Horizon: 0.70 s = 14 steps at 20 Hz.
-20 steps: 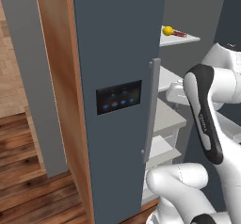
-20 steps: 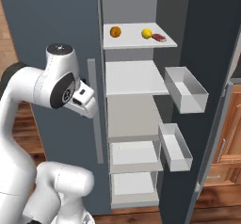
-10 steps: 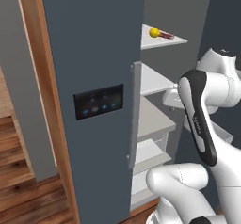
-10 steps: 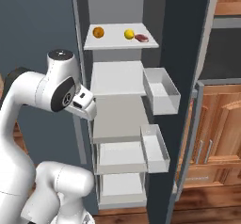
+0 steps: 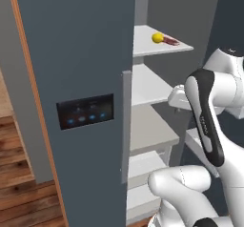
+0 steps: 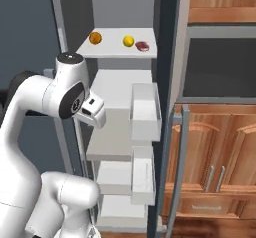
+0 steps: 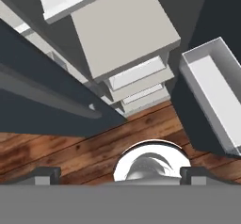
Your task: Open the fridge, remove the orange, lemon, and steak, and place them on any counter.
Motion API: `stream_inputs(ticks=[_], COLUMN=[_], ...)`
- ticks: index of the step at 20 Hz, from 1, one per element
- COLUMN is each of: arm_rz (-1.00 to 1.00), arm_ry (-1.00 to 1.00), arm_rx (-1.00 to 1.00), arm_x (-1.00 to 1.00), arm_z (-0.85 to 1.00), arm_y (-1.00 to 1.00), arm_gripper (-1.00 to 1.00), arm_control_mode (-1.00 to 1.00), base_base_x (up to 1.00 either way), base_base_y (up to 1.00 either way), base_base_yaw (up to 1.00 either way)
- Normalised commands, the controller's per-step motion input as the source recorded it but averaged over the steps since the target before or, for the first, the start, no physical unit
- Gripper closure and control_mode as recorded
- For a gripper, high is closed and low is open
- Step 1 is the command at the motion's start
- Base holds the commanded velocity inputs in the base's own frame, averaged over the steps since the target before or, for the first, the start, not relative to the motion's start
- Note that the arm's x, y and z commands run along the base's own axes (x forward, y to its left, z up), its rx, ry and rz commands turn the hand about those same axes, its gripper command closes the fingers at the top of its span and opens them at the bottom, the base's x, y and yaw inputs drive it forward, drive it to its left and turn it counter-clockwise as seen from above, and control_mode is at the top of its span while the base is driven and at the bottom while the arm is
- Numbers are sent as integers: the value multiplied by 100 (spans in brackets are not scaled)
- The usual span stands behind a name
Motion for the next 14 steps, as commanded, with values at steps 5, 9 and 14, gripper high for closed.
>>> stream_inputs(ticks=[5,9,14], arm_rz=[0,0,1], arm_ry=[0,0,-3], arm_rx=[0,0,-1], arm_x=[0,0,0], arm_z=[0,0,2], arm_y=[0,0,0], arm_gripper=[-100,-100,-100], arm_control_mode=[100,100,-100], base_base_x=[66,79,30], base_base_y=[8,0,0], base_base_yaw=[25,16,8])
